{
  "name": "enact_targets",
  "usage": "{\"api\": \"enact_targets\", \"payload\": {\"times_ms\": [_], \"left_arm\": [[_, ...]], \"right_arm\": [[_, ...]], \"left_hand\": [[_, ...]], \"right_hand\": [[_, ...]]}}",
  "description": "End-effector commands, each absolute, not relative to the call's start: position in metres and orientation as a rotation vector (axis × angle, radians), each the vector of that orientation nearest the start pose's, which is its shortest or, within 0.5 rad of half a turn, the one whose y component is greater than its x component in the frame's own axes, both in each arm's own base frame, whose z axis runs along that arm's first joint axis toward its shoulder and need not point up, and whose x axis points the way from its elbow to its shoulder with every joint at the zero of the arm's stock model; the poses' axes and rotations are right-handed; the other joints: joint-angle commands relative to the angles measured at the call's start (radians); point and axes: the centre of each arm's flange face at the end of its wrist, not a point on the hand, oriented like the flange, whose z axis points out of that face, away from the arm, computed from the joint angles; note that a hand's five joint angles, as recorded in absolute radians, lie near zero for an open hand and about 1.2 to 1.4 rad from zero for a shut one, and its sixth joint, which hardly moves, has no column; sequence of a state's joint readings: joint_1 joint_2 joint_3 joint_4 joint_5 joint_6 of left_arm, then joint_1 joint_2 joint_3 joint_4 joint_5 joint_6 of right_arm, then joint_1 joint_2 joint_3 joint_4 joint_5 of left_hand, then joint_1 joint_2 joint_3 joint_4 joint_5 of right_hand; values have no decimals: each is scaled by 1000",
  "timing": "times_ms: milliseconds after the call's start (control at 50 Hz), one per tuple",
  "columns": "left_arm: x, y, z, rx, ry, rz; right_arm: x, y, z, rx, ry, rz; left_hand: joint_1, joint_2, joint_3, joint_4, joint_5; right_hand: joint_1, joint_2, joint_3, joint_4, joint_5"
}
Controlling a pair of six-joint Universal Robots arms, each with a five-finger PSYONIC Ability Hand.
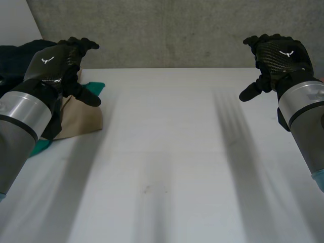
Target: Fold the laundry.
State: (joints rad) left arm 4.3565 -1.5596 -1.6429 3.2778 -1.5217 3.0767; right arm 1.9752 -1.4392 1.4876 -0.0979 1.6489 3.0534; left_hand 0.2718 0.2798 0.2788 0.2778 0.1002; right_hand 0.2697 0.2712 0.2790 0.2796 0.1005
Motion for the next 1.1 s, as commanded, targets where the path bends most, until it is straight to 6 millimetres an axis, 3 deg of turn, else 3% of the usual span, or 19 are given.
{"api": "enact_targets", "payload": {"times_ms": [20,340,420,500,640,700,780,860,920,940,1000,1040,1080,1100], "left_arm": [[-234,-241,306,409,2363,-2527],[-233,-248,308,467,2286,-2504],[-229,-271,289,601,2200,-2346],[-205,-309,273,674,2038,-2179],[-166,-374,240,637,1863,-2064],[-154,-390,236,596,1836,-2057],[-140,-422,211,571,1850,-2016],[-139,-438,195,568,1865,-2001],[-140,-441,194,573,1865,-2007],[-142,-441,194,578,1864,-2008],[-148,-434,221,559,1813,-2077],[-164,-419,260,541,1742,-2196],[-181,-404,286,534,1703,-2302],[-200,-386,306,537,1685,-2406]], "right_arm": [[247,-265,303,-414,2009,-2145],[248,-264,306,-450,2005,-2151],[250,-262,304,-513,2017,-2166],[250,-262,303,-534,2022,-2167],[250,-261,302,-538,2026,-2163],[250,-261,301,-541,2028,-2162],[251,-259,299,-548,2035,-2154],[251,-260,298,-550,2041,-2151],[249,-261,297,-551,2049,-2154],[249,-262,297,-553,2051,-2157],[248,-263,297,-563,2052,-2168],[247,-263,298,-571,2051,-2177],[247,-263,299,-574,2050,-2183],[247,-263,301,-575,2044,-2191]], "left_hand": [[-97,-105,-104,-103,-100],[-97,-105,-104,-103,-100],[-94,-102,-100,-100,-96],[-94,-102,-100,-100,-96],[-97,-105,-104,-103,-100],[-96,-104,-103,-102,-99],[-56,-64,-63,-62,-58],[240,232,233,234,237],[1011,1003,1004,1005,1008],[1123,1115,1116,1117,1120],[1124,1116,1118,1118,1122],[1124,1116,1118,1118,1122],[1124,1116,1118,1118,1122],[1124,1116,1118,1118,1122]], "right_hand": [[-95,-97,-104,-105,-101],[-95,-97,-104,-105,-101],[-95,-97,-104,-105,-101],[-95,-97,-104,-105,-101],[-95,-97,-104,-105,-101],[-95,-97,-104,-105,-101],[-95,-97,-104,-105,-101],[-95,-97,-104,-105,-101],[-95,-97,-104,-105,-101],[-95,-97,-104,-105,-101],[-95,-97,-104,-105,-101],[-95,-97,-104,-105,-101],[-95,-97,-104,-105,-101],[-95,-97,-104,-105,-101]]}}
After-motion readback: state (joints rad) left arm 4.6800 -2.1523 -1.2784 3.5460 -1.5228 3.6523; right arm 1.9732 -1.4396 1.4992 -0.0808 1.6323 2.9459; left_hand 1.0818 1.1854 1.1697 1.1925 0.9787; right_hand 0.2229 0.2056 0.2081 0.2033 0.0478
